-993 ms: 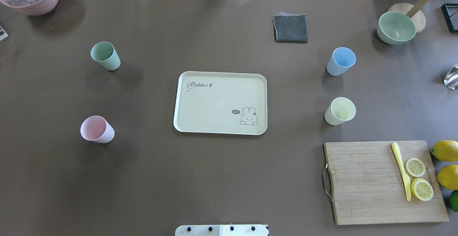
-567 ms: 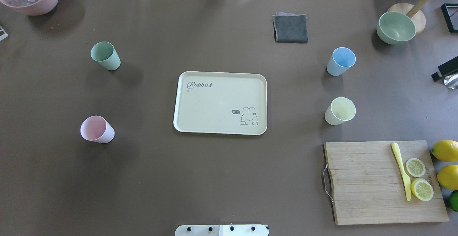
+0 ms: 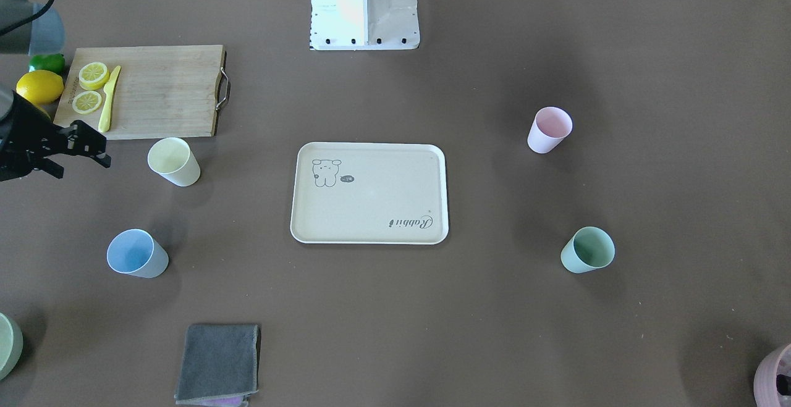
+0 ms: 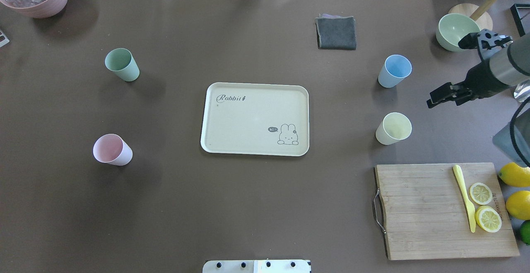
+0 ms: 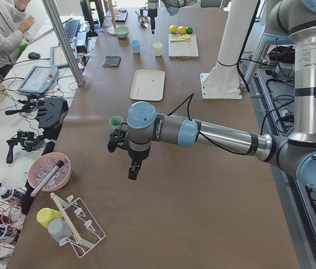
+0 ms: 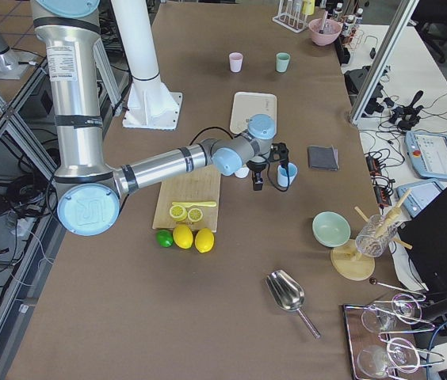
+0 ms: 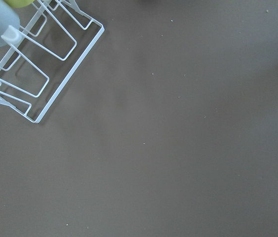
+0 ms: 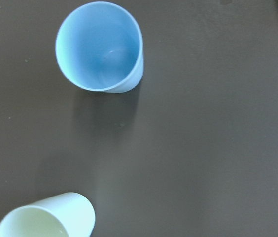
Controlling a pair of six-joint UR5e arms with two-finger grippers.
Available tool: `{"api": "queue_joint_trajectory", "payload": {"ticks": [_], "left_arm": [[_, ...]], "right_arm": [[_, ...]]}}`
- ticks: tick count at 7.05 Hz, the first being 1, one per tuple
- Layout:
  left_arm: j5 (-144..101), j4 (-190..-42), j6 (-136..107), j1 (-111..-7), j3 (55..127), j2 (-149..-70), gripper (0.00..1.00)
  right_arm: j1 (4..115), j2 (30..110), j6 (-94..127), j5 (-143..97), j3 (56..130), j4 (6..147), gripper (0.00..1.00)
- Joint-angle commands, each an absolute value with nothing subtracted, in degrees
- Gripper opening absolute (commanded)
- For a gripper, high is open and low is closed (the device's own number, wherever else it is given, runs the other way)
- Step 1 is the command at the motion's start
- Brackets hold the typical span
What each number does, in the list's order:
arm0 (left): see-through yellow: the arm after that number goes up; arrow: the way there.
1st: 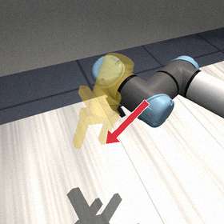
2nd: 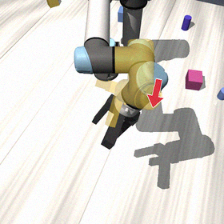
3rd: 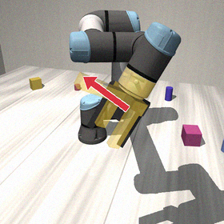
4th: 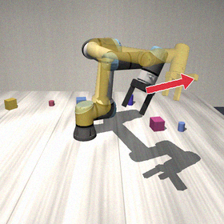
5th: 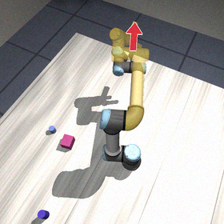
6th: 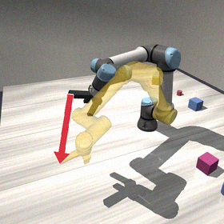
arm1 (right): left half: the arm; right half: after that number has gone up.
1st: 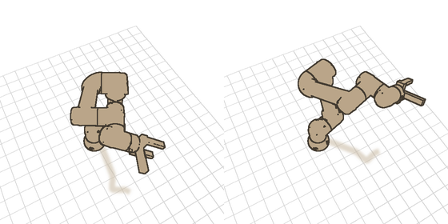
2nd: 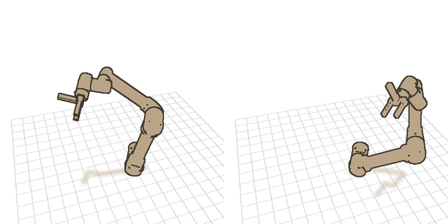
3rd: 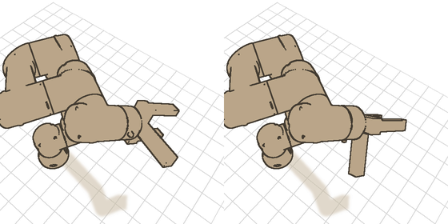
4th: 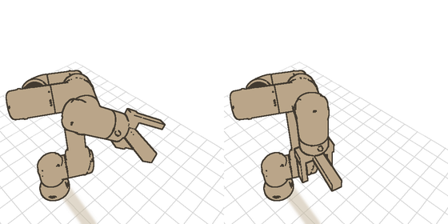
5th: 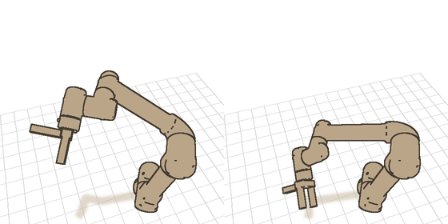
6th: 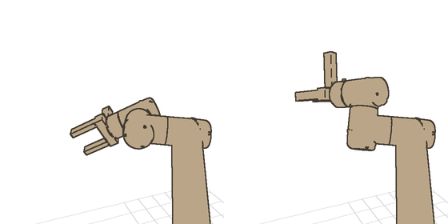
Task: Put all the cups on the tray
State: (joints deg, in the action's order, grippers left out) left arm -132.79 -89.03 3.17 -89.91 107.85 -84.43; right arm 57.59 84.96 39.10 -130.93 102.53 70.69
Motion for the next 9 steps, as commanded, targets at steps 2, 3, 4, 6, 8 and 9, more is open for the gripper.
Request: {"api": "queue_joint_trajectory", "payload": {"ticks": [2, 3, 4, 6, 8, 9], "left_arm": [[-132.80, -88.95, 3.08, -89.91, 107.84, -84.55, 0.97], [-132.80, -88.95, 3.08, -89.91, 107.75, -84.81, 0.97], [-132.80, -88.86, 3.08, -89.91, 107.75, -84.81, 0.97], [-132.89, -88.94, 2.12, -89.91, 108.02, -84.81, 0.97], [-134.38, -88.86, 1.06, -89.91, 107.84, -84.90, 0.97], [-134.30, -88.86, -1.38, -89.65, 107.58, -85.25, 0.97]], "right_arm": [[52.57, 83.41, 41.22, -129.82, 102.57, 70.31, 0.84], [51.51, 83.32, 41.22, -129.38, 102.39, 70.31, 0.83], [50.37, 83.06, 41.22, -128.77, 102.22, 70.31, 0.81], [49.14, 82.88, 41.22, -127.45, 101.34, 70.66, 0.75], [48.43, 81.56, 41.22, -127.18, 100.20, 71.28, 0.26], [48.34, 81.39, 41.22, -127.26, 100.11, 71.28, 0.02]]}}
